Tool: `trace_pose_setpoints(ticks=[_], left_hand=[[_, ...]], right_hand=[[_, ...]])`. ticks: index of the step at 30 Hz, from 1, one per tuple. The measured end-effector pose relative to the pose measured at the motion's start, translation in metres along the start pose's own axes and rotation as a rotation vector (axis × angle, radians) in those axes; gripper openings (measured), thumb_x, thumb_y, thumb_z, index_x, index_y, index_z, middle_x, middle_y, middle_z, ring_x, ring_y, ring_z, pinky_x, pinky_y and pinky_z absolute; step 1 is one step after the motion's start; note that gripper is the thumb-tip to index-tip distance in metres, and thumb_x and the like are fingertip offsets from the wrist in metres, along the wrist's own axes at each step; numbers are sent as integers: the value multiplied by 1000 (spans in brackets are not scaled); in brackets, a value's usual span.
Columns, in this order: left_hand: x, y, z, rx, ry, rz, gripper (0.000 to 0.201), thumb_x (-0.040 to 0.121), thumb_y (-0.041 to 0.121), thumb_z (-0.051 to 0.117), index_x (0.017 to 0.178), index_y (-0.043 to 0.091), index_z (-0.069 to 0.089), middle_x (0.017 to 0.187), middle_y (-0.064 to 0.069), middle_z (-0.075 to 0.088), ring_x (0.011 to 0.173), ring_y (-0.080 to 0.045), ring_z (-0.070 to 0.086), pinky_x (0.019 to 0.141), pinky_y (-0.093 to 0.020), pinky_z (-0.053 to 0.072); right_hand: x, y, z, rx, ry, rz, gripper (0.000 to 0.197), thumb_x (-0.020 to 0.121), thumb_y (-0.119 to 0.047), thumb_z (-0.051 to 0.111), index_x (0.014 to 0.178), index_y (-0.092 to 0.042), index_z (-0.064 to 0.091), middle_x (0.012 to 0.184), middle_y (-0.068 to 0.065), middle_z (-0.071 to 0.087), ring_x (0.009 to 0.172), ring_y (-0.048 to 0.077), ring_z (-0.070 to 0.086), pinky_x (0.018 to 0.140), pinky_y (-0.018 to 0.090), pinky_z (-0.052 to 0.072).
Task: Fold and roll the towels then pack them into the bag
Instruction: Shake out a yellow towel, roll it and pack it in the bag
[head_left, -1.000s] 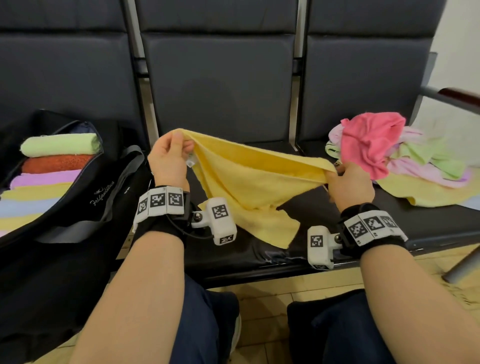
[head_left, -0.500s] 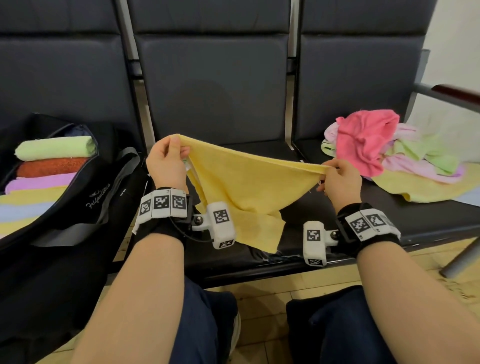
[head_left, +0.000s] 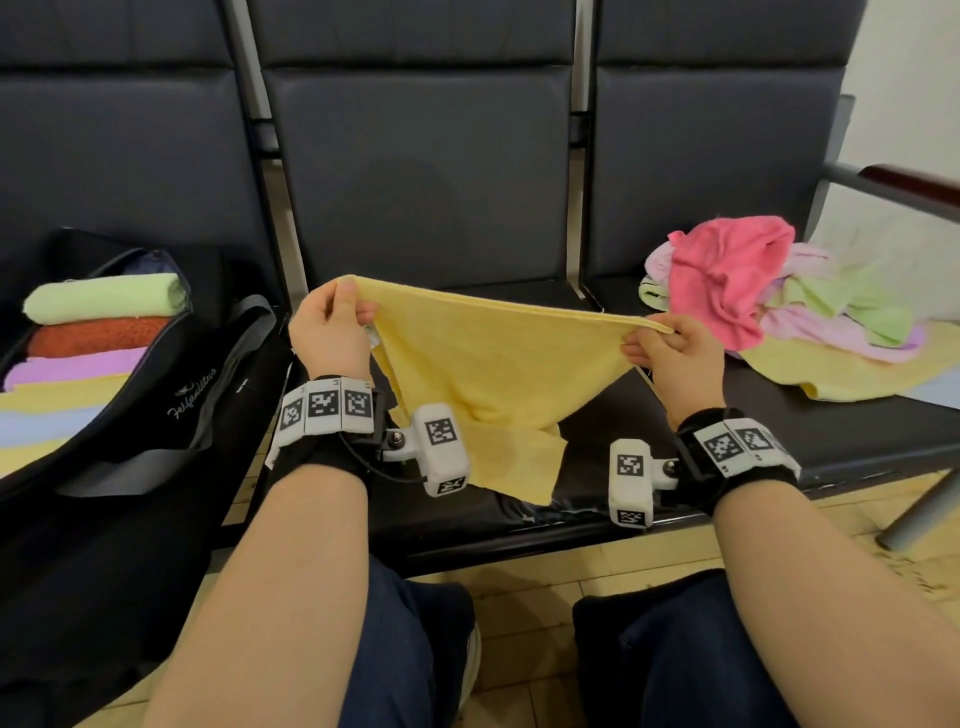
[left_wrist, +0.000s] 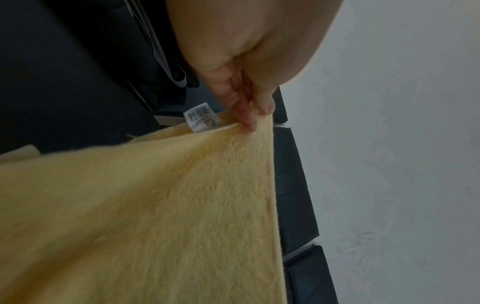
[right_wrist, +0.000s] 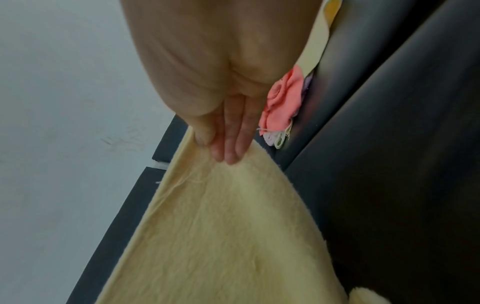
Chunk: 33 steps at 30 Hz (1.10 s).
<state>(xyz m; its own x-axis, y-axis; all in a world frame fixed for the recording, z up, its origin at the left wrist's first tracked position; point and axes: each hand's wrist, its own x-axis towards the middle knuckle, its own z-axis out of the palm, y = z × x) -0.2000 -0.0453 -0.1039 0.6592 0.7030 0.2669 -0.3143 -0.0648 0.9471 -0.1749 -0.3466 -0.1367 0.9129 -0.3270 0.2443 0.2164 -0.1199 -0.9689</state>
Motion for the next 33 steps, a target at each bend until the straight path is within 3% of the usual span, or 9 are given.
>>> trace_pose_setpoints(ticks=[5,8,11,17,20,24,28,30,33], left_hand=[[-1,0,1,-1,-6,-25,13,97,18,52,93,19,64,72,0,65,70,-10,61,76,-22,52],[-1,1,-1,33,-11,-24,11,97,20,53,94,20,64,68,1,63,64,-9,58,75,-23,51],[-2,4,-6,61,-3,-29,11,96,25,54,96,23,65,62,-1,59,53,-8,53,72,-28,51],[-9,46,-1,-66,-10,-70,13,98,20,52,104,15,62,87,-11,67,52,-7,62,49,-19,48],[-8,78,4,-203,-2,-55,15,98,14,51,104,7,63,101,-19,67,73,-15,69,65,-22,57],[-8,122,7,-215,-14,64,22,96,12,52,108,-2,64,98,-22,67,76,-14,66,72,-24,57],[-4,176,8,-250,-3,214,22,96,13,51,104,-2,65,91,-16,66,78,-16,64,81,-33,56],[-3,196,7,-245,0,291,23,97,16,51,105,0,66,90,-12,66,80,-16,63,81,-30,54],[-2,204,4,33,21,252,29,97,24,48,111,8,67,108,-10,66,101,-24,58,85,-28,43]], right_hand=[[4,1,-4,-49,106,-27,9,89,-13,64,97,-14,68,69,-2,56,56,3,50,53,12,43],[4,-3,-8,-40,127,-4,13,86,-16,68,96,-8,69,71,4,58,54,6,50,51,16,42],[-1,-12,-12,11,75,31,9,89,-11,65,96,-4,65,53,1,57,38,4,47,40,15,38],[-10,-56,-14,148,169,-28,11,92,-6,60,102,-2,62,75,7,66,56,7,65,60,20,56],[-11,-88,-18,141,242,-107,14,92,-12,62,105,-6,63,72,2,67,62,9,65,74,27,57],[-12,-141,-25,130,309,-243,9,97,-13,53,103,-9,59,74,0,65,68,11,64,81,32,56],[-12,-202,-36,161,391,-424,7,97,-14,52,98,-14,58,74,-5,62,66,5,60,77,29,55],[-15,-225,-40,157,460,-493,8,97,-17,51,100,-16,58,82,-14,56,73,-1,54,77,18,48],[-14,-228,-43,0,413,-395,13,97,-26,46,102,-19,56,93,-5,53,87,15,51,83,27,41]])
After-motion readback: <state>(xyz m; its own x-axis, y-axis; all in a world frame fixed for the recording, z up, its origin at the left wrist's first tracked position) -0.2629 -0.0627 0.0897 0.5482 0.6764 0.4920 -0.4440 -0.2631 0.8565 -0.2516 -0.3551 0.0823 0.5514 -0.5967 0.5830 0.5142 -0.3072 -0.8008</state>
